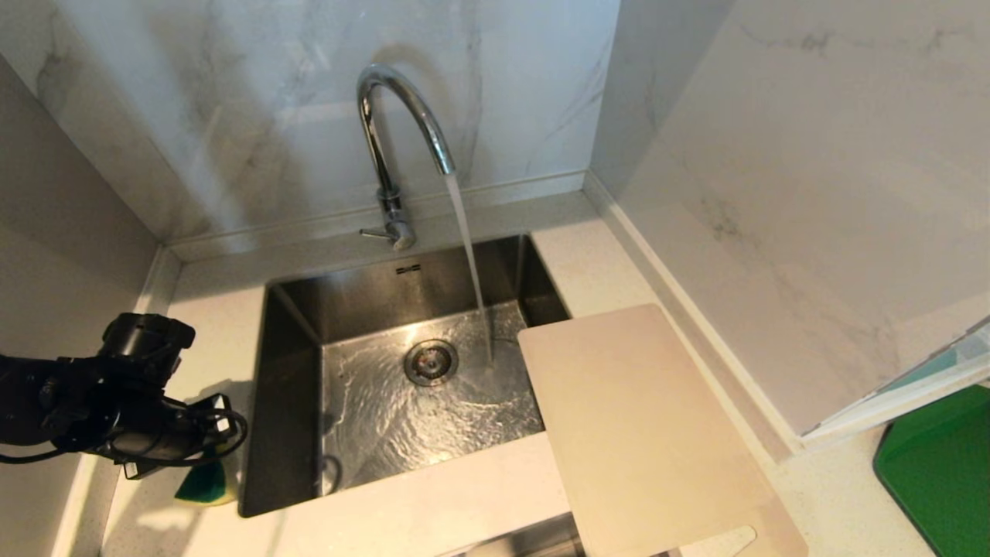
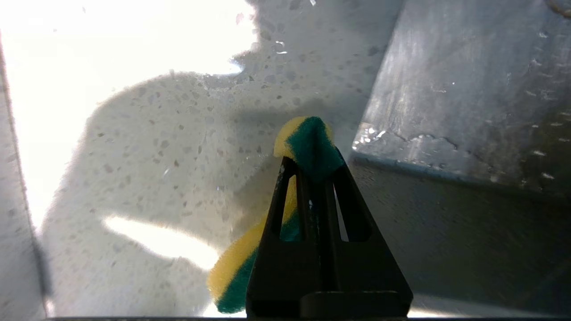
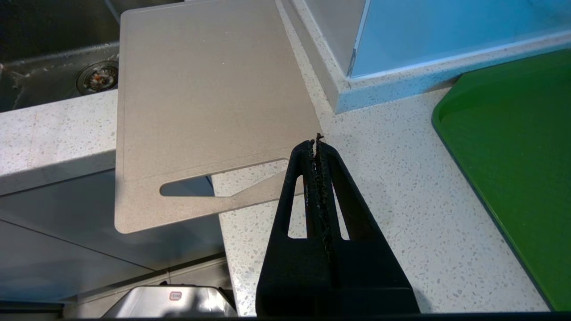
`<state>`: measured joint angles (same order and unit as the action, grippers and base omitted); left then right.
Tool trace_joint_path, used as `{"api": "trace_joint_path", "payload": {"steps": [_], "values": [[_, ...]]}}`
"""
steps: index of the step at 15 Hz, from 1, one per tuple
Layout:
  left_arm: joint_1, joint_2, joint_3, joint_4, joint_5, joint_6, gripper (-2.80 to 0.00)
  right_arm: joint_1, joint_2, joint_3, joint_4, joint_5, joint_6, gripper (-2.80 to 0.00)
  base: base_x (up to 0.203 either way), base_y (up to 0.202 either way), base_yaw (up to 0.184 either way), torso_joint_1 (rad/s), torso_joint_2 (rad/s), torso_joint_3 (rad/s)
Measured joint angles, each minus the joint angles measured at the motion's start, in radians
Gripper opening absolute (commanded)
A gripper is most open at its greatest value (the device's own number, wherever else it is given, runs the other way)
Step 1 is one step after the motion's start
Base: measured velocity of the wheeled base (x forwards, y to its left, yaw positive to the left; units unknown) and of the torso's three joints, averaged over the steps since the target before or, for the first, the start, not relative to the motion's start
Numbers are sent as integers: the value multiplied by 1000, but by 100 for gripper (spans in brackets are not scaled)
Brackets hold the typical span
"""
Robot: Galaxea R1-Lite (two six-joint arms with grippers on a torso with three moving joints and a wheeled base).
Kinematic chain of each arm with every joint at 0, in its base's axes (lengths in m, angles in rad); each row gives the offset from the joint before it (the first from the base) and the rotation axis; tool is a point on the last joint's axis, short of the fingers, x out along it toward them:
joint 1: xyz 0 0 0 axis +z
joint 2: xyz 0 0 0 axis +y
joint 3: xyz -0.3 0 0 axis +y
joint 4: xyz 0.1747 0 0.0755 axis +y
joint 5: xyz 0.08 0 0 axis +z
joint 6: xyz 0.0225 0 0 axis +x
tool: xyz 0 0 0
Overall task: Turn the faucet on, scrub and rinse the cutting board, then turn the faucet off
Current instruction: Pick up the cleaning cloth, then pick up the cutting board
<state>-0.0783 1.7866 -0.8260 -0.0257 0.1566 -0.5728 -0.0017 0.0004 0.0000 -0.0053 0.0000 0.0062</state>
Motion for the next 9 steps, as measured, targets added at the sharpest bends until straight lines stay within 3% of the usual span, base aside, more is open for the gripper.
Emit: {"api": "trace_joint_path", "payload": {"steps": [4, 9], "values": [[0, -122, -65, 138, -7, 39, -280, 0, 0, 0, 0, 0, 0, -280, 0, 0, 0, 0, 0, 0], [54, -344, -171, 304, -7, 243, -280, 0, 0, 0, 0, 0, 0, -280, 0, 0, 0, 0, 0, 0]]}}
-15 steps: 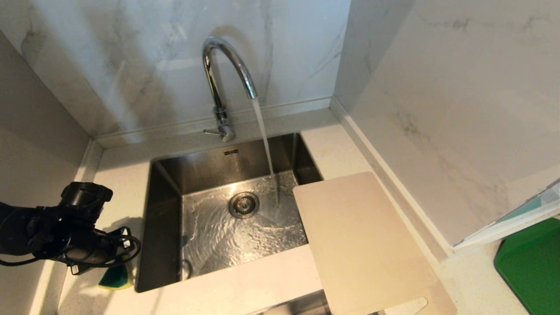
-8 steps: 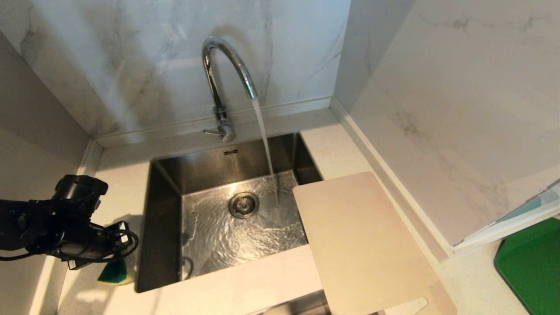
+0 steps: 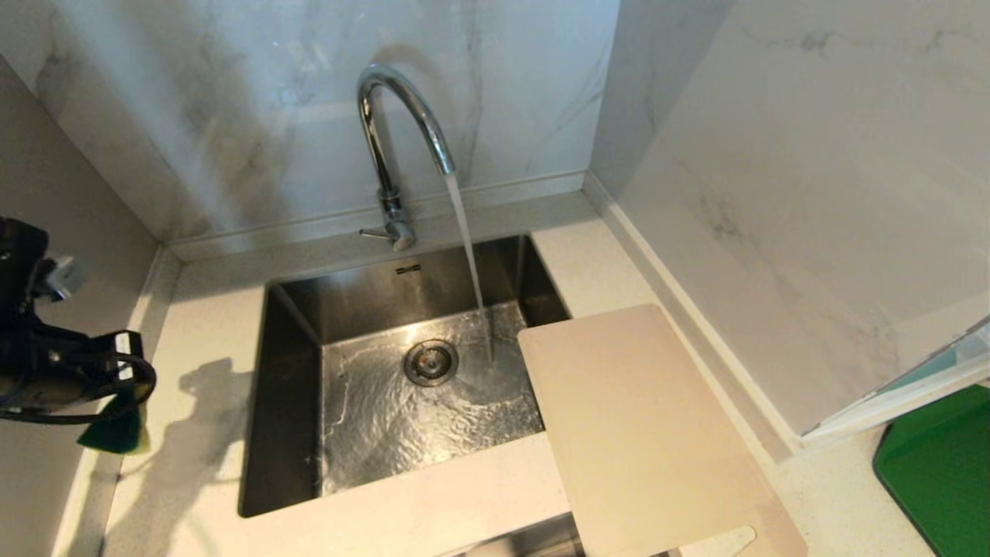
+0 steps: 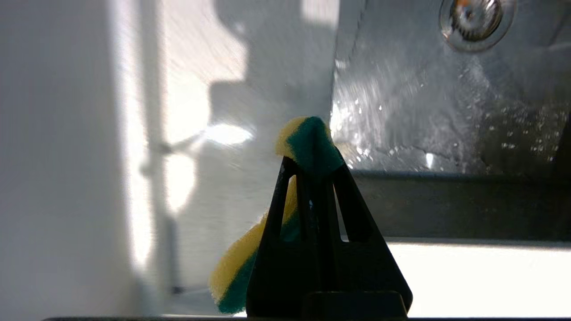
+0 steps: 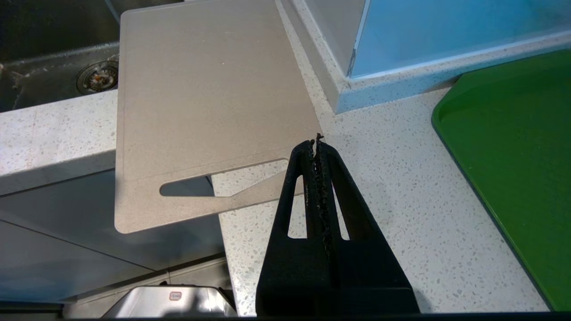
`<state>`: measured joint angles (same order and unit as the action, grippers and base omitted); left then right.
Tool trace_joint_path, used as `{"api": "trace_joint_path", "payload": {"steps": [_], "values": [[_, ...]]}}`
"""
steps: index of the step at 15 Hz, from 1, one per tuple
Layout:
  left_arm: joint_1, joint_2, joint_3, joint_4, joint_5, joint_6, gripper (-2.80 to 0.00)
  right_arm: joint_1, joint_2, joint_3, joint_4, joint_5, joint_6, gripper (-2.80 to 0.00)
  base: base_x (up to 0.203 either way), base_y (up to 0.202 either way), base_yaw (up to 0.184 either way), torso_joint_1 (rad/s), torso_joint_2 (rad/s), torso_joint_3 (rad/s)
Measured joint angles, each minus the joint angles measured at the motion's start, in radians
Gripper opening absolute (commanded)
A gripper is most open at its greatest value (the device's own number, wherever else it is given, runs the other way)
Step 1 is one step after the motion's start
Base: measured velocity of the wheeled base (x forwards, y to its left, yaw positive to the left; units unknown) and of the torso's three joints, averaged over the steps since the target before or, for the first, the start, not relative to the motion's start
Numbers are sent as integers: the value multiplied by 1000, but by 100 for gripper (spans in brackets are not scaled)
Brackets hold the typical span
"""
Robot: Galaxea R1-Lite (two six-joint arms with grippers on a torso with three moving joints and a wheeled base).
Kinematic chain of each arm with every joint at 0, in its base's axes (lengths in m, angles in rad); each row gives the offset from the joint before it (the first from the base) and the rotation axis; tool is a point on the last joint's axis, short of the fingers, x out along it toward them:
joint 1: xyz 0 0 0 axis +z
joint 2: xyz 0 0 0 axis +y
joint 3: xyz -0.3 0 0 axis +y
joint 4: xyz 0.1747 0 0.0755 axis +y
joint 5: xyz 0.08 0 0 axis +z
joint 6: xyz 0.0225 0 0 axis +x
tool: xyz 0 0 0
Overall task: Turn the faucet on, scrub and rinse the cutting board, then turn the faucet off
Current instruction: Pick up the cutting board
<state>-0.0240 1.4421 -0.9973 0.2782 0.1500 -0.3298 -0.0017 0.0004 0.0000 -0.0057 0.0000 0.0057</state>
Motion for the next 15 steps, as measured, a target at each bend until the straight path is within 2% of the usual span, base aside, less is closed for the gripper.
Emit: {"api": "trace_joint_path", "payload": {"steps": [4, 7, 9, 13, 15], "values": [[52, -184, 5, 19, 0, 195, -280, 0, 0, 0, 0, 0, 0, -280, 0, 0, 0, 0, 0, 0], [82, -328, 73, 0, -5, 301, -280, 0, 0, 0, 0, 0, 0, -280, 0, 0, 0, 0, 0, 0], [100, -431, 152, -36, -26, 326, -280, 0, 0, 0, 0, 0, 0, -280, 0, 0, 0, 0, 0, 0], [139, -644, 342, -75, -127, 332, -280, 0, 0, 0, 0, 0, 0, -280, 0, 0, 0, 0, 0, 0], [151, -760, 431, -79, -155, 332, -280, 0, 0, 0, 0, 0, 0, -280, 0, 0, 0, 0, 0, 0]]}}
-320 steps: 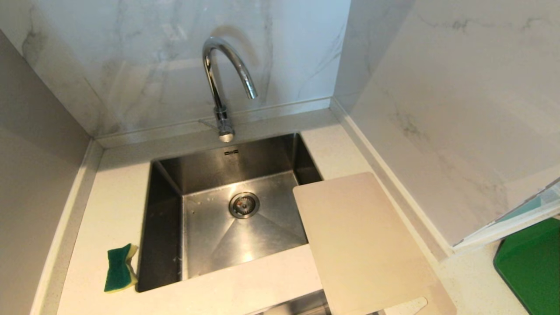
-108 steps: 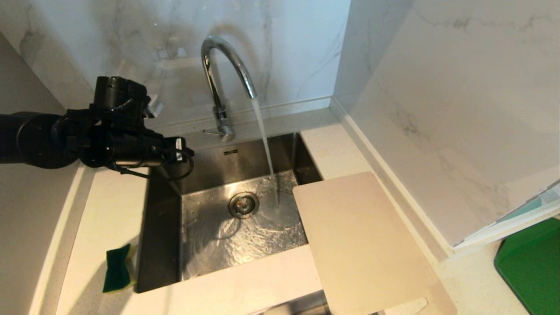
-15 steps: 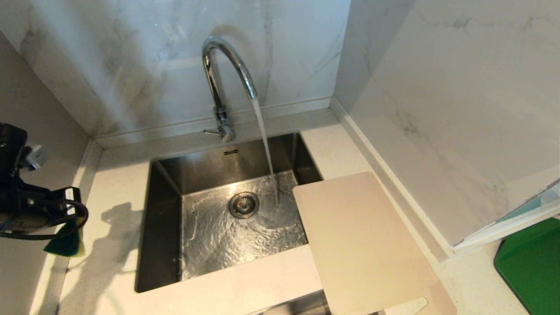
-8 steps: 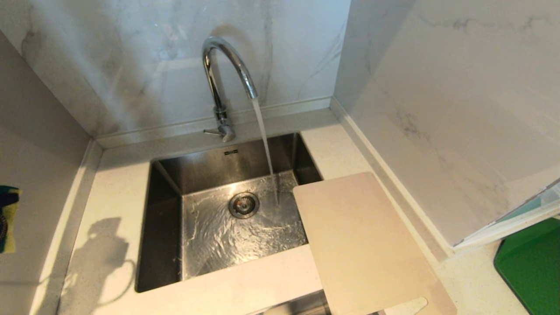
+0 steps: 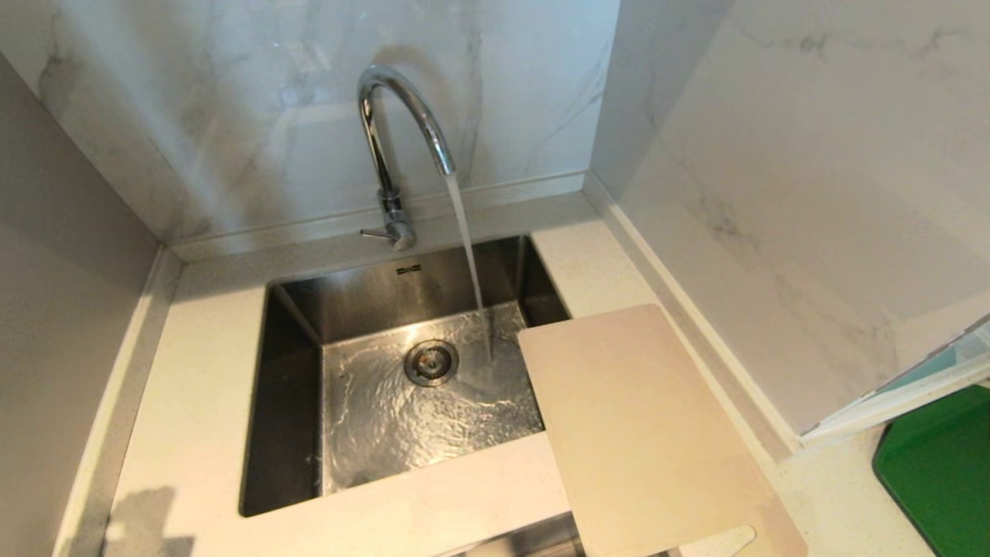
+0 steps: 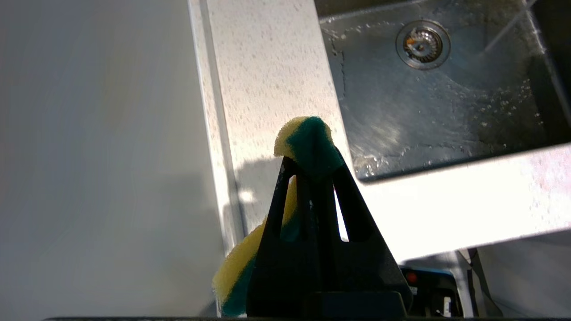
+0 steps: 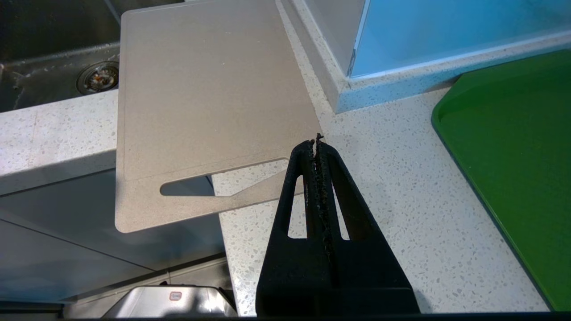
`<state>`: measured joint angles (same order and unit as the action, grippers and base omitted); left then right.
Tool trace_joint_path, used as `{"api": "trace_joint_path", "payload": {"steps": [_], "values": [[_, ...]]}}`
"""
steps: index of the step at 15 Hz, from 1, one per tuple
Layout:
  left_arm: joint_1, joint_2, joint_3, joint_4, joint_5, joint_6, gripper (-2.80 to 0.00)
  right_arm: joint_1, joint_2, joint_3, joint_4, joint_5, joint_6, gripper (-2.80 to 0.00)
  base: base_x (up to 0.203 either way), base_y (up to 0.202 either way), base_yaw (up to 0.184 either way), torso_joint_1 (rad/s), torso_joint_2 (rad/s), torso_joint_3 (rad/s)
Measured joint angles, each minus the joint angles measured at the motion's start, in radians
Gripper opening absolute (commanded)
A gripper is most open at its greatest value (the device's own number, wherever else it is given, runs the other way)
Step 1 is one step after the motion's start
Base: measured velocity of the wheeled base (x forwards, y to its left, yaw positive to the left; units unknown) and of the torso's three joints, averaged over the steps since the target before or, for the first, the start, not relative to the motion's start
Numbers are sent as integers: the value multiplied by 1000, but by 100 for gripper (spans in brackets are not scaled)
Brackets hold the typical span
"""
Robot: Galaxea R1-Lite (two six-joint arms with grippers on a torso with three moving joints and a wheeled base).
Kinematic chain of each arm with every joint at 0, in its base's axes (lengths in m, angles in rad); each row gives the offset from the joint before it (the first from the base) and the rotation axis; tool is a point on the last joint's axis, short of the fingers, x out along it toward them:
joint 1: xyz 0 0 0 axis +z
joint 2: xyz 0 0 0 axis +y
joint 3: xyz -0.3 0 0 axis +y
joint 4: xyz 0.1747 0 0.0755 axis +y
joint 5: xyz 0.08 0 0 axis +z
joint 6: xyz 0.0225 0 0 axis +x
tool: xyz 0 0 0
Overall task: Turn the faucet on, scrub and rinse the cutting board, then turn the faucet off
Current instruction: Pick up the cutting board
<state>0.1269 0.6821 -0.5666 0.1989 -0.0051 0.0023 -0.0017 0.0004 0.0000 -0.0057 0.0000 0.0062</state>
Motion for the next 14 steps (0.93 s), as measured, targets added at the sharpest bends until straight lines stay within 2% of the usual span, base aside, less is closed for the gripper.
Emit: {"api": "trace_joint_path", "payload": {"steps": [6, 9, 14], "values": [[9, -325, 250, -34, 3, 5, -280, 0, 0, 0, 0, 0, 0, -280, 0, 0, 0, 0, 0, 0], [10, -386, 344, -162, 16, 14, -280, 0, 0, 0, 0, 0, 0, -280, 0, 0, 0, 0, 0, 0], [-5, -410, 398, -235, 35, 20, -280, 0, 0, 0, 0, 0, 0, -280, 0, 0, 0, 0, 0, 0]]}}
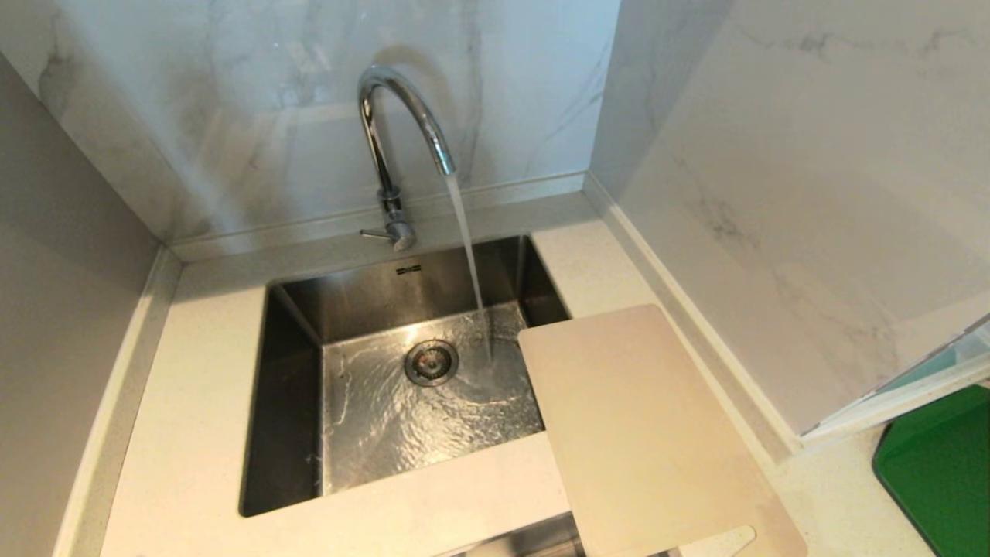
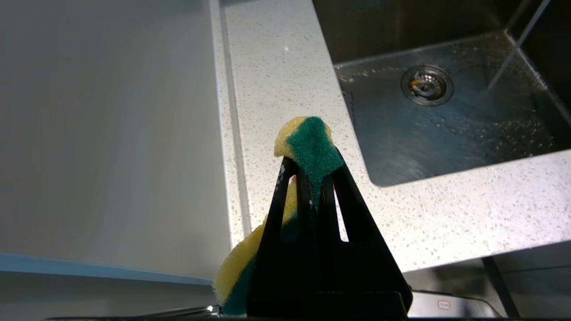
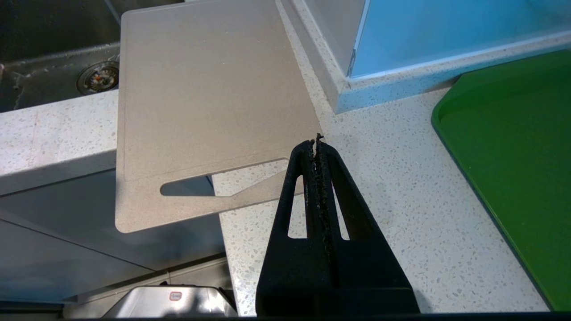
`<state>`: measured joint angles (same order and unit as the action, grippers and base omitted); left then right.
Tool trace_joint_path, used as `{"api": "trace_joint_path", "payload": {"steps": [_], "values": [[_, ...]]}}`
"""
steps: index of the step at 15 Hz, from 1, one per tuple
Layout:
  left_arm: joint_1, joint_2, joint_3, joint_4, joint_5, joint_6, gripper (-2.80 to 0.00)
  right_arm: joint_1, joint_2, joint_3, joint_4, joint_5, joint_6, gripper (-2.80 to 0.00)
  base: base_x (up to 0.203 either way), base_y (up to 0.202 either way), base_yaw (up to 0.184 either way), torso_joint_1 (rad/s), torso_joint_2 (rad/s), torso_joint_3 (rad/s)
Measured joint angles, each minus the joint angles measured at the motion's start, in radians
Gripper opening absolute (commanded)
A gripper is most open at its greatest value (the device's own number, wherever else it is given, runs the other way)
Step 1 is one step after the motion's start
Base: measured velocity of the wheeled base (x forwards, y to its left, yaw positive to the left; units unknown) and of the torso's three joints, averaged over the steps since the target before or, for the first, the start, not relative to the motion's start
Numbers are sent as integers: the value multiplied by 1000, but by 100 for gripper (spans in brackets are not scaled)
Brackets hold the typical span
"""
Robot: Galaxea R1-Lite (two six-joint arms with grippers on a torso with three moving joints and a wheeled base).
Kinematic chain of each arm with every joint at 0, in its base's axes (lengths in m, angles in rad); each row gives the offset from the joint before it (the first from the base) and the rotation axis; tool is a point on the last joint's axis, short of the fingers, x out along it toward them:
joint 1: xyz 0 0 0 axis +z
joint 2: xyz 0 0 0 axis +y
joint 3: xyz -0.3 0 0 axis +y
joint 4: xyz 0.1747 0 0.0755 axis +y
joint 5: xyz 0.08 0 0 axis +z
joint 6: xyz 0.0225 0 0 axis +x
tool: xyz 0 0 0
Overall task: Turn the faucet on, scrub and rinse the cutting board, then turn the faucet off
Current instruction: Pick up the cutting board
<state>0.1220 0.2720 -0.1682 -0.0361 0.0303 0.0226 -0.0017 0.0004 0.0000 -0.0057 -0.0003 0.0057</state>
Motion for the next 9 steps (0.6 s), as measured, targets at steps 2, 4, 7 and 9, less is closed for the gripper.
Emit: {"api": "trace_joint_path", "payload": {"steps": [2, 4, 7, 9], "values": [[-45, -8, 13, 6, 17, 4, -280, 0, 0, 0, 0, 0, 0, -280, 0, 0, 0, 0, 0, 0], [-82, -61, 30, 54, 43, 26, -280, 0, 0, 0, 0, 0, 0, -280, 0, 0, 0, 0, 0, 0], [-108, -191, 86, 63, 93, 96, -280, 0, 0, 0, 0, 0, 0, -280, 0, 0, 0, 0, 0, 0], [-115, -237, 137, -29, 71, 139, -280, 0, 0, 0, 0, 0, 0, -280, 0, 0, 0, 0, 0, 0]]}}
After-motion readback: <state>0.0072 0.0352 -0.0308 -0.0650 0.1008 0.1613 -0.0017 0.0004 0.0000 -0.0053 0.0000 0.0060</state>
